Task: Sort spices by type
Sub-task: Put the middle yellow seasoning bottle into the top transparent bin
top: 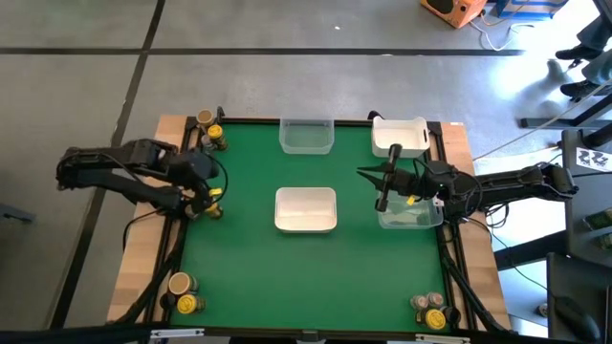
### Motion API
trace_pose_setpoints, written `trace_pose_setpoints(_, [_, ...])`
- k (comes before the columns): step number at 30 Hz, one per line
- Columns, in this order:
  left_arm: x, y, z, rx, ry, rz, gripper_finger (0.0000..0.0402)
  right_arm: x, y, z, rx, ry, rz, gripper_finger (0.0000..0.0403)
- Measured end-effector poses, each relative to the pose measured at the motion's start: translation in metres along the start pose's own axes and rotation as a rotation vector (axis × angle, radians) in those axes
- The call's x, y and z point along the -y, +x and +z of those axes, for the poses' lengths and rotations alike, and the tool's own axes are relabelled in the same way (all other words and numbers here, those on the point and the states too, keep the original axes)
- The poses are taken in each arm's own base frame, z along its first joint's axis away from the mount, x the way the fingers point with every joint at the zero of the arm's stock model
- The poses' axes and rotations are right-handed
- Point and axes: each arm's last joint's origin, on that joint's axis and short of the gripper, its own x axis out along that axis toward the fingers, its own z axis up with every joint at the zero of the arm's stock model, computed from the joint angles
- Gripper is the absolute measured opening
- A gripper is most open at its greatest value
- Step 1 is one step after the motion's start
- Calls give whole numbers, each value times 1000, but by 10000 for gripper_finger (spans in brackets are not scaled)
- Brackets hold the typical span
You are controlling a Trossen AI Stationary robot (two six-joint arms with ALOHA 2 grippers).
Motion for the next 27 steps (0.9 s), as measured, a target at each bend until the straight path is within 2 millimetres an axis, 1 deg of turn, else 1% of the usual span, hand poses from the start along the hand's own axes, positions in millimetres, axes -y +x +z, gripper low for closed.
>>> trace_pose_setpoints(8, [15, 20, 8, -188, 85, 20, 241, 0, 0, -1, -16, -10, 0, 39])
trace_pose_setpoints(15, [29, 25, 7, -223, 138, 13, 241, -1, 0, -2, -26, -13, 5, 39])
trace_pose_setpoints(18, [30, 30, 1, -241, 147, 19, 240, -1, 0, -2, -26, -13, 5, 39])
trace_pose_setpoints(22, [28, 38, -9, -262, 109, 17, 240, -1, 0, -2, -25, -13, 5, 39])
trace_pose_setpoints(27, [28, 50, -17, -298, 104, 28, 240, -1, 0, -2, -23, -16, 5, 39])
